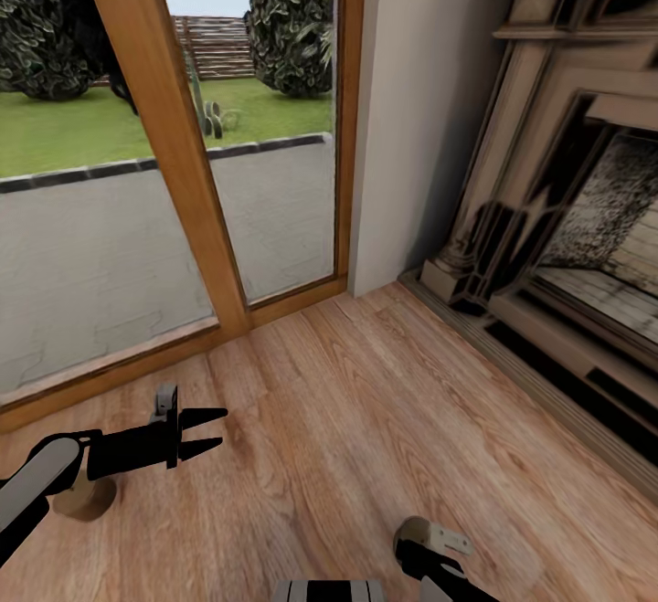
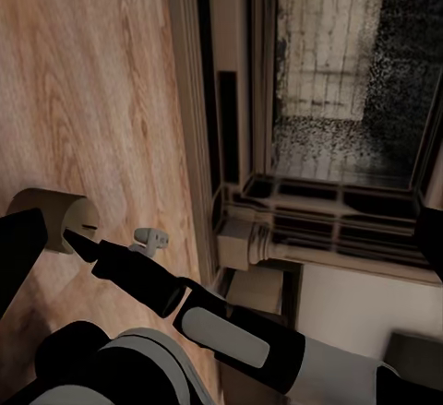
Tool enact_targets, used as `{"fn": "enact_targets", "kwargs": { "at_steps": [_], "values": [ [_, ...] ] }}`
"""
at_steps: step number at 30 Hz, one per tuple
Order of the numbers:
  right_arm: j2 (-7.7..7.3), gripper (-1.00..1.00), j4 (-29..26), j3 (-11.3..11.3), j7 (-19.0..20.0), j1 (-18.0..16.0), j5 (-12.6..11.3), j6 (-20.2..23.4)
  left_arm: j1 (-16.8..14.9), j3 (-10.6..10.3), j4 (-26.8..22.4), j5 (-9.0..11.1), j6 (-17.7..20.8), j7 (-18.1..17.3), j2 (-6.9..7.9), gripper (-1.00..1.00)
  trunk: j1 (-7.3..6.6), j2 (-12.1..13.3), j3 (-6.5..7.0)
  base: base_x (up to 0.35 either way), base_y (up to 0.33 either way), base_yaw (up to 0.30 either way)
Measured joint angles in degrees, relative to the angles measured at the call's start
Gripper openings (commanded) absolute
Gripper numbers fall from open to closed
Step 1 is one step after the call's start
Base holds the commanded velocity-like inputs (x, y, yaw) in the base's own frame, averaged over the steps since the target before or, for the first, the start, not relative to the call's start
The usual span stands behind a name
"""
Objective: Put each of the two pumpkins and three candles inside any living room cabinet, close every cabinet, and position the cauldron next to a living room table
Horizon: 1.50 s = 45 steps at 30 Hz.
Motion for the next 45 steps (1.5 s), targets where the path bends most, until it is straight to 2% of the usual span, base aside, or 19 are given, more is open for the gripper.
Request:
{"fn": "enact_targets", "kwargs": {
  "at_steps": [16,32,35,45],
  "values": [
    [0.00,1.00,0.0,0.0,0.0,0.0,0.0,0.0,0.0,0.0,0.0,-0.1,0.0,0.0,0.00,1.00,0.00,0.0,0.00,0.122,0.000,0.000],
    [0.00,1.00,0.0,0.0,0.0,0.0,-0.1,0.0,0.0,0.0,0.0,-0.1,0.0,0.0,0.04,1.00,0.01,0.0,0.00,0.005,0.000,0.000],
    [0.00,1.00,0.0,0.0,0.0,0.0,-0.1,0.0,0.0,0.0,0.0,-0.1,0.0,0.0,0.02,1.00,0.09,0.0,-0.66,0.000,0.000,0.000],
    [0.00,1.00,0.0,0.0,0.0,0.0,-0.1,0.0,0.0,0.0,0.0,-0.1,0.0,0.0,0.00,1.00,0.09,0.0,-0.67,0.000,0.000,0.000]
  ]
}}
